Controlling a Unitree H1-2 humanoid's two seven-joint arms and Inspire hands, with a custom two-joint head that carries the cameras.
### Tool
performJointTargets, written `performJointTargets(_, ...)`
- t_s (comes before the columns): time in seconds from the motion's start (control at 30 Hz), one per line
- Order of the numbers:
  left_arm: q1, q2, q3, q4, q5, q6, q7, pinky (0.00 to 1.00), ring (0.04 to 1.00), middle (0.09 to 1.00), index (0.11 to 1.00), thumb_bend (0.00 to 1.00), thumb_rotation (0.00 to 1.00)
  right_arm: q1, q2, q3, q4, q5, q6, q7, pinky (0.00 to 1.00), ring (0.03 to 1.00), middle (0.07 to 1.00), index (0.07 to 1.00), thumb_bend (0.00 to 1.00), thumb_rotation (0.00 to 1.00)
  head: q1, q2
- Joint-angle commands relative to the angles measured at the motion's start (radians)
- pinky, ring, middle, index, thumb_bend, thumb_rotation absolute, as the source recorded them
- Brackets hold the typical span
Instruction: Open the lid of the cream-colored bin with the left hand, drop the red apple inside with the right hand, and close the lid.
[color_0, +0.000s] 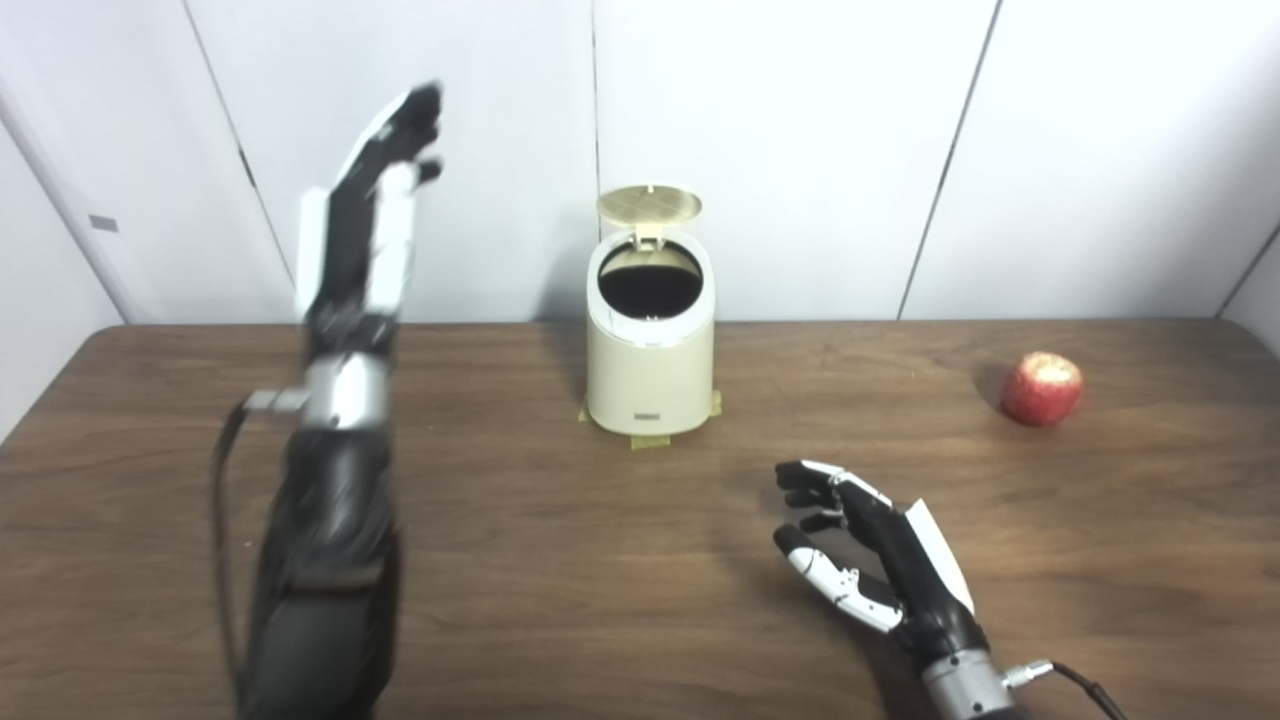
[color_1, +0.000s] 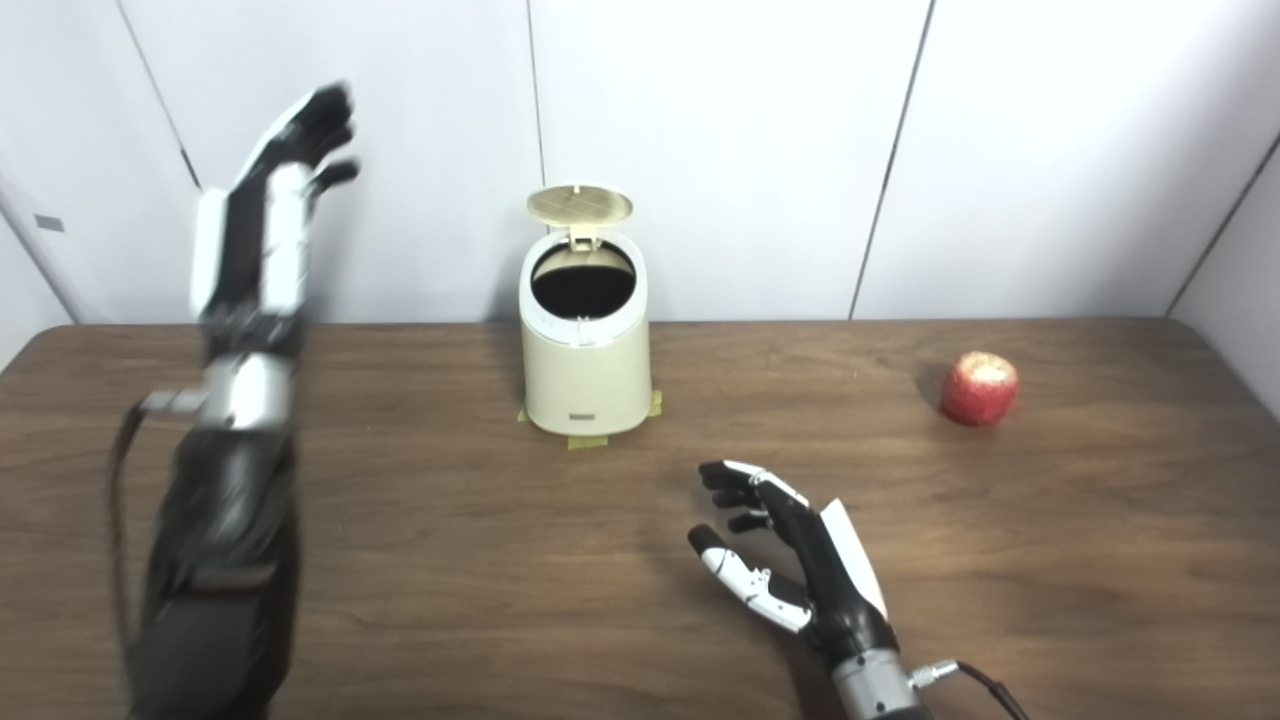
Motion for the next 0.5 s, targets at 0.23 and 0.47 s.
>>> performJointTargets(0.23, 0.274, -0.035, -0.034, -0.092, -0.149, -0.12, -0.041, 0.74, 0.796, 0.796, 0.772, 0.22, 0.67, -0.027, 0.001, -0.004, -0.028, 0.005, -0.04, -0.017, 0.64, 0.74, 0.761, 0.754, 0.22, 0.48, 0.002, -0.007)
performJointTargets(0.47, 0.359, -0.071, -0.046, -0.069, -0.182, -0.203, -0.044, 0.75, 0.799, 0.799, 0.77, 0.18, 0.64, -0.025, 0.003, -0.005, -0.029, -0.008, -0.039, -0.024, 0.65, 0.746, 0.765, 0.753, 0.22, 0.48, -0.004, -0.013)
